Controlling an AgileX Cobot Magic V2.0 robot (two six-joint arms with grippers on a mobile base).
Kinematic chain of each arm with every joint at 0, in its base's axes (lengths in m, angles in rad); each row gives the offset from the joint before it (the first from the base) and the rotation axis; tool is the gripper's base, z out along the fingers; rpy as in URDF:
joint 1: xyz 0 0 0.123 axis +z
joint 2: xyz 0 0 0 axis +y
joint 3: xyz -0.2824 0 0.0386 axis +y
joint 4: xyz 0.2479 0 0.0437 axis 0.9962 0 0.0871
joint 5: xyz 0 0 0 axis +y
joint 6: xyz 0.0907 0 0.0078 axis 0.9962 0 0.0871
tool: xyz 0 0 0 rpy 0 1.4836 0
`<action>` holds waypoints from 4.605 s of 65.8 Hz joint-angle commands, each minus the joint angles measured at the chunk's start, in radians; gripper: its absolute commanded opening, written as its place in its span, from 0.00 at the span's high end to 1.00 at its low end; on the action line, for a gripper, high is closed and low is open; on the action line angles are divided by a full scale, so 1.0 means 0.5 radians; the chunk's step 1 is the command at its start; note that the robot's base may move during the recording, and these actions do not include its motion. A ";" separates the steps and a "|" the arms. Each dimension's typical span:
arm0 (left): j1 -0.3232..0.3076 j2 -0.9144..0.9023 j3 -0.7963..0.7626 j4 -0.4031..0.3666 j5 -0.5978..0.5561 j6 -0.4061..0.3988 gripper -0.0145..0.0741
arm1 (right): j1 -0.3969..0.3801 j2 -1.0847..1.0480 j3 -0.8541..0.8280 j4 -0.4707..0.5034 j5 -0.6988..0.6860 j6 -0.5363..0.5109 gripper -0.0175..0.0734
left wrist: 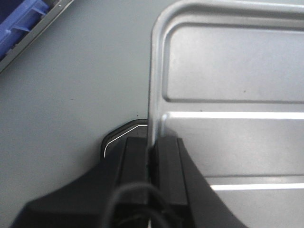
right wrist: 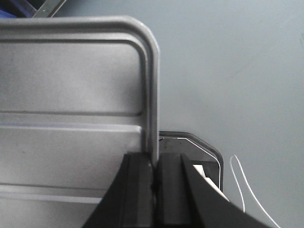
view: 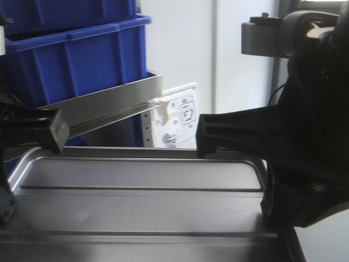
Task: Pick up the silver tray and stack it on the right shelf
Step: 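Hold the tray while the base approaches the shelf with another tray, then extend both arms and lower the tray onto the tray on the shelf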
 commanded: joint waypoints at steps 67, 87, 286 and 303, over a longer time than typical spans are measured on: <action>-0.004 -0.032 -0.049 0.072 0.064 0.002 0.94 | -0.004 -0.049 -0.035 -0.096 0.044 -0.005 0.73; -0.004 -0.032 -0.049 0.072 0.064 0.002 0.94 | -0.004 -0.049 -0.035 -0.096 0.044 -0.005 0.73; 0.730 0.907 -1.104 -0.274 -0.538 1.119 0.94 | -0.675 0.847 -1.185 -0.163 -0.383 -0.560 0.73; 0.838 1.080 -1.309 -0.294 -0.565 1.119 0.94 | -0.749 1.052 -1.511 -0.166 -0.372 -0.599 0.73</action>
